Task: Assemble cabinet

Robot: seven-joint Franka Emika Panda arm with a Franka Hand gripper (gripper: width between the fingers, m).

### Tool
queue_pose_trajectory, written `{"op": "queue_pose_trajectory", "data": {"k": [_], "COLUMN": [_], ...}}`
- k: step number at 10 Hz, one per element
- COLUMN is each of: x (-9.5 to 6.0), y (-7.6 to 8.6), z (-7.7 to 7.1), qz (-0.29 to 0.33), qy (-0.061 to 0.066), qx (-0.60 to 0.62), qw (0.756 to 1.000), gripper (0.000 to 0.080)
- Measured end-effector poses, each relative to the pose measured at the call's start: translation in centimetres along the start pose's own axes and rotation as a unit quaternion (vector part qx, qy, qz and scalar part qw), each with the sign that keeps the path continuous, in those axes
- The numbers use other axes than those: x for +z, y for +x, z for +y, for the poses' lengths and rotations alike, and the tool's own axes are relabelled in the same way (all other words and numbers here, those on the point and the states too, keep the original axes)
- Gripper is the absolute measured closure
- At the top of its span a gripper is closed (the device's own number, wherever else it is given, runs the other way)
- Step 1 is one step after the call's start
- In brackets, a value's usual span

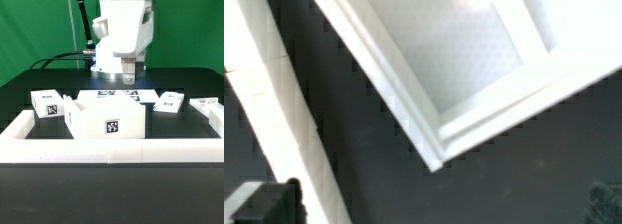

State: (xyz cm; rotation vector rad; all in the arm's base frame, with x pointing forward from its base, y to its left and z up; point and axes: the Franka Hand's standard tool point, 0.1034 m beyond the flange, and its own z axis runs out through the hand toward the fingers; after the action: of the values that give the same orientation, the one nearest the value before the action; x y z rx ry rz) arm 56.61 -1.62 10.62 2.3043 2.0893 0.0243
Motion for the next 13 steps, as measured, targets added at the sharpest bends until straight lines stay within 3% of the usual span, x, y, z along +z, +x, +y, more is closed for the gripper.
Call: {"op": "queue_pose_trajectory", "data": {"k": [5,7,8,10,13], "x": [0.2,0.9,1.5,1.8,2.0], "y": [-0.3,-1.9,-2.4,-3.3,-3.5], "z": [-0.2,-0.9,-1.6,-1.8,-2.0], "qz": [0.000,0.001,0.000,-0.005,-0.004], "qy": [-0.001,-0.013,-0.007,-0.025,-0.022], "qx": [-0.002,-0.117,-0.156,-0.223,-0.210], "qw": [1.000,0.993,0.988,0.975,0.977], "gripper": [0.0001,0.0001,0.0001,0.0001,0.0001]}}
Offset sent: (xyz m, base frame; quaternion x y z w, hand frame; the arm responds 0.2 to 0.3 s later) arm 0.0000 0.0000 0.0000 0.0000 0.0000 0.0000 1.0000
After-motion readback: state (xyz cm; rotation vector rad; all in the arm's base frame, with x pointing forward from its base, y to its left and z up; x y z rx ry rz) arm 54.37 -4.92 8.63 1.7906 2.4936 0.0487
